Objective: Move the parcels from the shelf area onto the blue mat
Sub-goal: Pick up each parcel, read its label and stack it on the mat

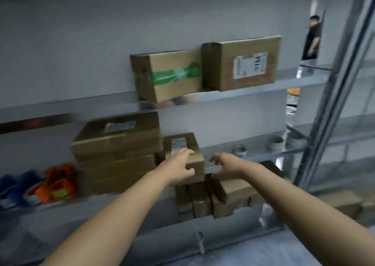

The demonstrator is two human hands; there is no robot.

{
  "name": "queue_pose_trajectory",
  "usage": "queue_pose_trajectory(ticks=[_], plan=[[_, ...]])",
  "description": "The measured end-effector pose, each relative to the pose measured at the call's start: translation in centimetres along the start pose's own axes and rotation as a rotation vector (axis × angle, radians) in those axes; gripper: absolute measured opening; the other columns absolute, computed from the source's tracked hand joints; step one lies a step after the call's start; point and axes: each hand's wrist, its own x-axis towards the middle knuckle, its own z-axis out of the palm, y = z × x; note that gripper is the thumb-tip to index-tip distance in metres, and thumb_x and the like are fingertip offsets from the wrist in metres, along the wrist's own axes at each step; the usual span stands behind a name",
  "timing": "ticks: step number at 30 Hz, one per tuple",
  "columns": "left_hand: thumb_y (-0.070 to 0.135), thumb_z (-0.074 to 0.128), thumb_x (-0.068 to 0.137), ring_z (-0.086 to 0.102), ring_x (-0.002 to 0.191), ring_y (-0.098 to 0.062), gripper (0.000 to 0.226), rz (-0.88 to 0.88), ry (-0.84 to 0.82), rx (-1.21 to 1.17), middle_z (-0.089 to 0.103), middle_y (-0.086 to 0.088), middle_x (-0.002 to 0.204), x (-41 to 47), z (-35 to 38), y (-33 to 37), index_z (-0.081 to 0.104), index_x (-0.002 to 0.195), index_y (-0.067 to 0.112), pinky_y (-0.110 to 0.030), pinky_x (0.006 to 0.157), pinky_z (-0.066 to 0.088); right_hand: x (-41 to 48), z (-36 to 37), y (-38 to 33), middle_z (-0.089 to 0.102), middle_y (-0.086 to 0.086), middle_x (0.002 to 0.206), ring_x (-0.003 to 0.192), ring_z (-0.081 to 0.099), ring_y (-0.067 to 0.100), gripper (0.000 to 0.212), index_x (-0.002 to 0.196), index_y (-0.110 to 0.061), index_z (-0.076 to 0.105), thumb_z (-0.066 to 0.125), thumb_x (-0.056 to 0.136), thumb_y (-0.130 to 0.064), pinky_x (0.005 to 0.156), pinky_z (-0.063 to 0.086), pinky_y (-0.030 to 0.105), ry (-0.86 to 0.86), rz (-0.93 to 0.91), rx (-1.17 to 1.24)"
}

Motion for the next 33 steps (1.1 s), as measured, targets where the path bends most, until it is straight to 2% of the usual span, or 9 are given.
queue_pose_trajectory(ticks=[6,8,10,14,17,21,28,31,33], plan=[[0.032,0.065,0.087,0.046,0.130,-0.017,0.061,0.201,-0.048,-0.008,0.043,0.001,0.145,10.3,6.0,12.0,0.041,0.142,0.020,-0.032,0.106,0.039,-6.3,-3.6,14.5,0.055,0.004,0.130,0.114,0.055,0.018,0.060,0.133,-0.021,0.050,0.072,0.079,-0.033,0.095,0.046,0.030,0.162,0.222,0.085],[0.031,0.064,0.087,0.044,0.132,-0.017,0.061,0.253,-0.079,-0.042,0.043,0.002,0.145,12.6,8.1,15.6,0.041,0.142,0.021,-0.035,0.109,0.038,-8.6,-4.6,18.2,0.055,0.001,0.128,0.105,0.055,0.012,0.057,0.131,-0.022,0.052,0.072,0.078,-0.032,0.088,0.047,0.024,0.215,0.292,0.116],[0.034,0.064,0.087,0.042,0.133,-0.016,0.063,0.304,-0.113,-0.055,0.042,0.003,0.146,14.2,10.2,18.5,0.040,0.144,0.021,-0.032,0.110,0.036,-10.9,-5.1,21.3,0.053,-0.001,0.127,0.102,0.052,0.009,0.057,0.131,-0.024,0.051,0.072,0.079,-0.033,0.082,0.043,0.019,0.246,0.363,0.143],[0.033,0.066,0.085,0.049,0.124,-0.015,0.056,0.415,-0.169,-0.104,0.049,0.001,0.138,17.1,14.4,23.1,0.047,0.136,0.023,-0.024,0.099,0.039,-13.7,-5.4,25.9,0.049,0.001,0.129,0.115,0.052,0.015,0.059,0.134,-0.023,0.048,0.071,0.081,-0.035,0.095,0.046,0.028,0.304,0.498,0.155],[0.033,0.068,0.083,0.052,0.110,-0.010,0.050,0.499,-0.213,-0.130,0.052,0.004,0.129,19.6,16.9,25.9,0.050,0.129,0.027,-0.028,0.092,0.048,-14.4,-5.7,28.7,0.048,0.001,0.131,0.120,0.048,0.017,0.060,0.135,-0.024,0.047,0.071,0.081,-0.034,0.101,0.044,0.032,0.340,0.573,0.127],[0.036,0.067,0.084,0.050,0.121,-0.015,0.059,0.567,-0.243,-0.148,0.047,0.003,0.138,23.9,19.6,29.0,0.044,0.138,0.023,-0.038,0.099,0.047,-13.6,-7.3,32.2,0.046,0.000,0.133,0.125,0.043,0.017,0.062,0.137,-0.024,0.045,0.070,0.081,-0.036,0.105,0.039,0.033,0.386,0.625,0.105],[0.037,0.065,0.087,0.046,0.127,-0.014,0.068,0.618,-0.315,-0.229,0.038,0.005,0.147,31.5,24.0,33.7,0.033,0.146,0.026,-0.028,0.092,0.042,-12.4,-9.7,38.6,0.044,0.004,0.135,0.128,0.036,0.022,0.065,0.138,-0.021,0.044,0.068,0.081,-0.038,0.108,0.034,0.035,0.356,0.759,0.055],[0.037,0.064,0.088,0.044,0.131,-0.019,0.068,0.626,-0.364,-0.232,0.037,0.003,0.149,34.1,26.1,35.5,0.033,0.147,0.023,-0.037,0.100,0.044,-12.9,-9.9,41.7,0.045,0.008,0.135,0.128,0.038,0.026,0.065,0.139,-0.016,0.045,0.069,0.082,-0.038,0.107,0.035,0.036,0.344,0.860,0.113],[0.038,0.063,0.088,0.047,0.128,-0.020,0.067,0.634,-0.400,-0.224,0.040,0.002,0.146,35.4,27.7,36.4,0.034,0.146,0.021,-0.042,0.099,0.047,-13.3,-9.5,43.5,0.046,0.009,0.135,0.127,0.039,0.025,0.065,0.139,-0.015,0.044,0.069,0.083,-0.037,0.106,0.035,0.034,0.347,0.907,0.156]])
